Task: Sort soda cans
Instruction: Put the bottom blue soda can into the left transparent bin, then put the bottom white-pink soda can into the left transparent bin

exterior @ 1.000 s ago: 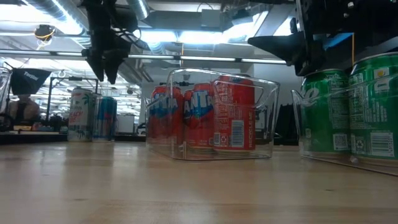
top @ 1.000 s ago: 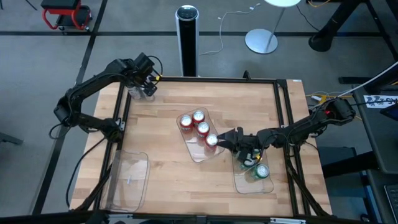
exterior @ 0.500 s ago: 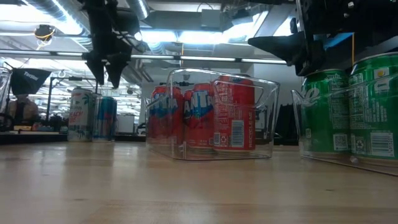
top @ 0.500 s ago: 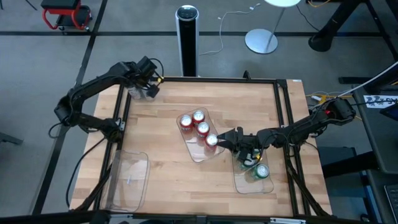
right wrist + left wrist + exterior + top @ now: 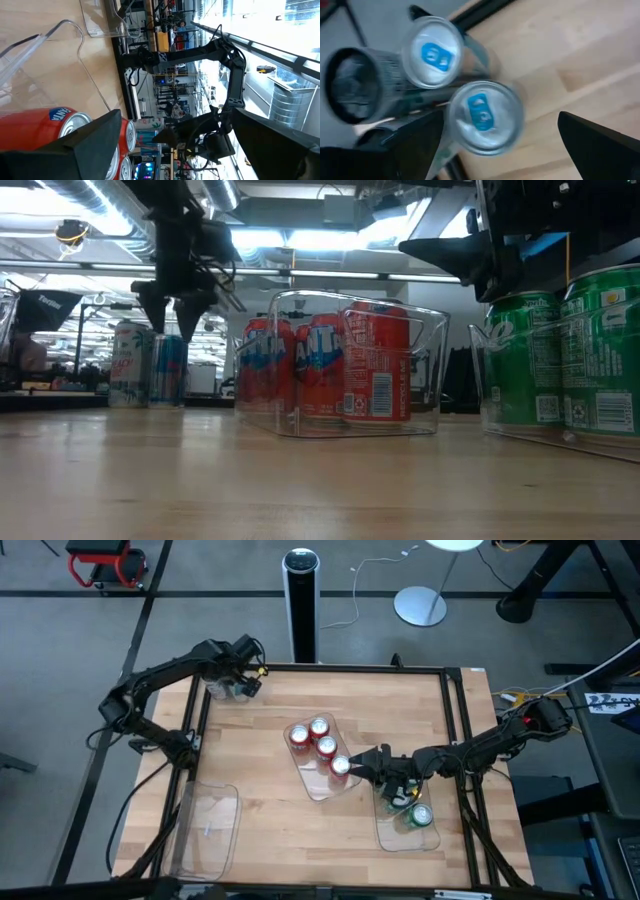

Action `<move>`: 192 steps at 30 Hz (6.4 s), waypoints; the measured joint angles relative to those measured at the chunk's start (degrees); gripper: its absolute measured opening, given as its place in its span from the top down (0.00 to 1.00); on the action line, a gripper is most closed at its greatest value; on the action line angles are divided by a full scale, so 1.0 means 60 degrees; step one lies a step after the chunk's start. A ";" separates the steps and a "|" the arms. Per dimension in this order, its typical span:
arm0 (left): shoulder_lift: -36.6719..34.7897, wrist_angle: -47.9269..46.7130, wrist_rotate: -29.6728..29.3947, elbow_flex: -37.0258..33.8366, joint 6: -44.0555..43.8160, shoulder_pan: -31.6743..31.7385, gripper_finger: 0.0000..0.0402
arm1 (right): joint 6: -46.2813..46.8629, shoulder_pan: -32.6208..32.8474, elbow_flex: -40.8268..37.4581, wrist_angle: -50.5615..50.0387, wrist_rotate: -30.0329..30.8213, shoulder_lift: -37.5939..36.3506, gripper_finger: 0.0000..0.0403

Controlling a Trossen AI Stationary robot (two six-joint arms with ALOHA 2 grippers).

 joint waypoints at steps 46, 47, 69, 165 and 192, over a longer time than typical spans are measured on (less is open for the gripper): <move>0.1442 0.0664 0.0915 -0.0335 0.0339 0.0878 0.05 | 0.0025 0.0000 0.0000 -0.0004 -0.0142 0.0008 0.07; 0.1473 0.0682 0.0879 -0.0335 0.0339 0.0878 0.05 | 0.0028 0.0000 0.0000 -0.0004 -0.0142 0.0008 0.07; 0.1200 0.0479 0.0889 -0.0401 0.1351 0.0669 0.44 | 0.0033 0.0000 0.0000 -0.0027 -0.0148 0.0004 0.07; -0.1081 -0.1556 0.3281 -0.1637 -1.2131 -1.5029 0.19 | 0.0330 0.0000 0.0015 -0.0182 -0.0222 0.0004 0.07; -0.1135 -0.3592 0.0341 0.1096 -0.8196 -1.0241 0.19 | 0.0506 0.0000 0.0015 -0.0182 -0.0226 0.0004 0.07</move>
